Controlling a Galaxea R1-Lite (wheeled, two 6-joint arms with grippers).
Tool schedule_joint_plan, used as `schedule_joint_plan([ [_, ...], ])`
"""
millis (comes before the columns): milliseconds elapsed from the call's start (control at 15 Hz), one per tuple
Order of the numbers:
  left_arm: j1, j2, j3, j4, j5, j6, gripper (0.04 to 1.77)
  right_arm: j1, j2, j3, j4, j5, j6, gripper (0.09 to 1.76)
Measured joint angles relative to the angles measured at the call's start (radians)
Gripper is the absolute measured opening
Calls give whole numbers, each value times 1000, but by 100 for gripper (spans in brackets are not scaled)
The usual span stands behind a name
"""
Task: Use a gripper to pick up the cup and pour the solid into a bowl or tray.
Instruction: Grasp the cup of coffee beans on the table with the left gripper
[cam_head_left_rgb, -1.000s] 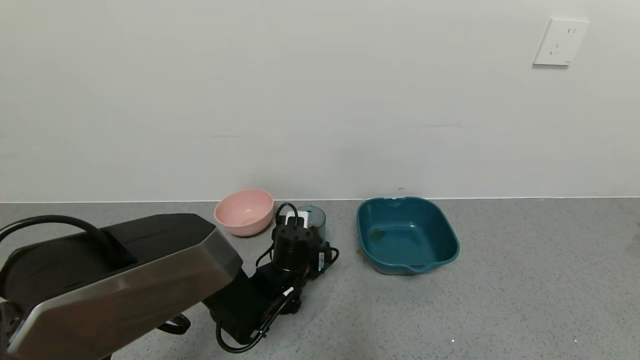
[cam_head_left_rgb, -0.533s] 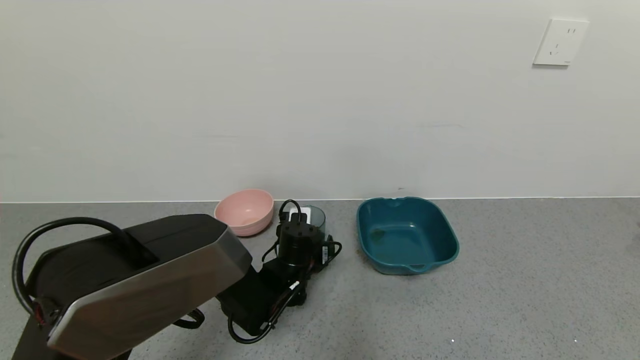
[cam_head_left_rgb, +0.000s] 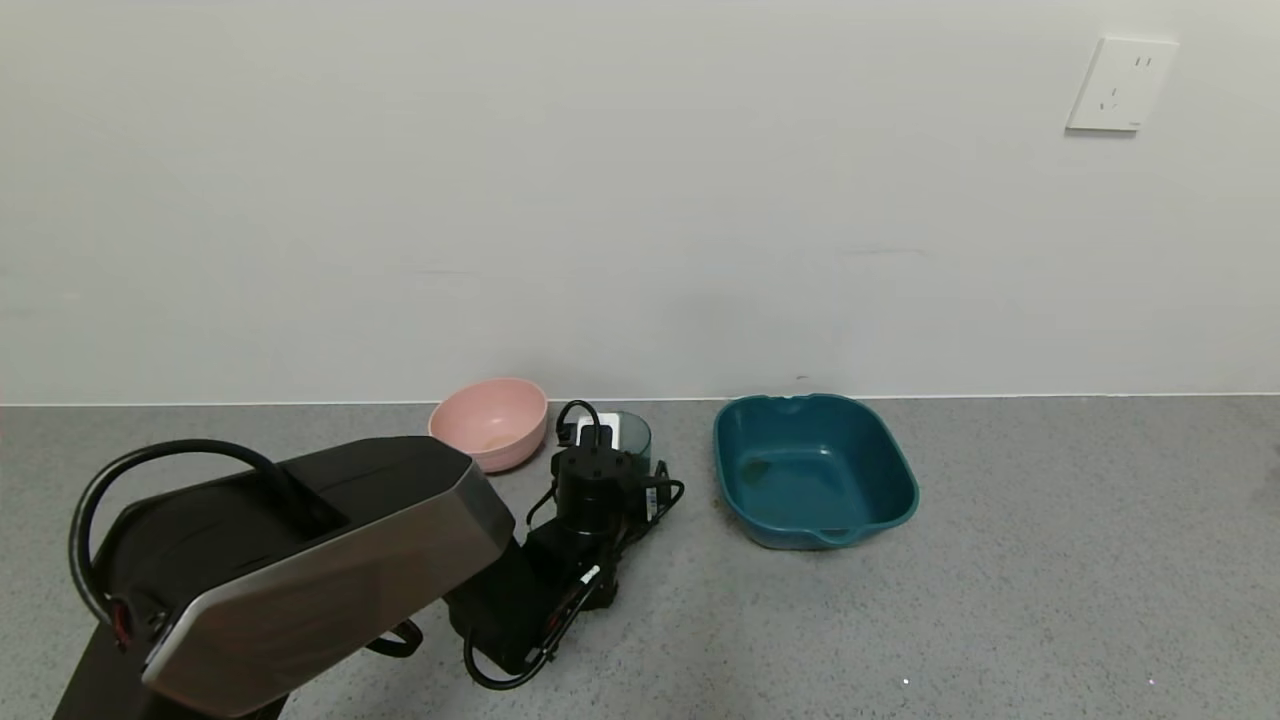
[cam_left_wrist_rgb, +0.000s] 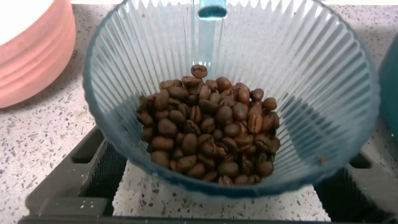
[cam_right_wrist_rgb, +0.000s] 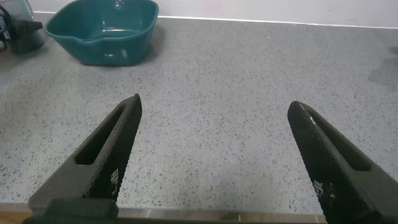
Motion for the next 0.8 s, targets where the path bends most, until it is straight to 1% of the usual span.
schedule_joint_plan([
  [200, 0, 5, 7, -24, -4, 1, 172, 0, 0, 0, 0, 0, 0, 171],
  [533, 0, 10, 2, -25, -7, 0, 172, 0, 0, 0, 0, 0, 0, 171],
  [600, 0, 11, 1, -25, -7, 0, 152, 0, 0, 0, 0, 0, 0, 171],
  [667, 0, 13, 1, -24, -7, 1, 138, 0, 0, 0, 0, 0, 0, 171],
  [800, 0, 13, -1, -24, -6, 1, 133, 0, 0, 0, 0, 0, 0, 171],
])
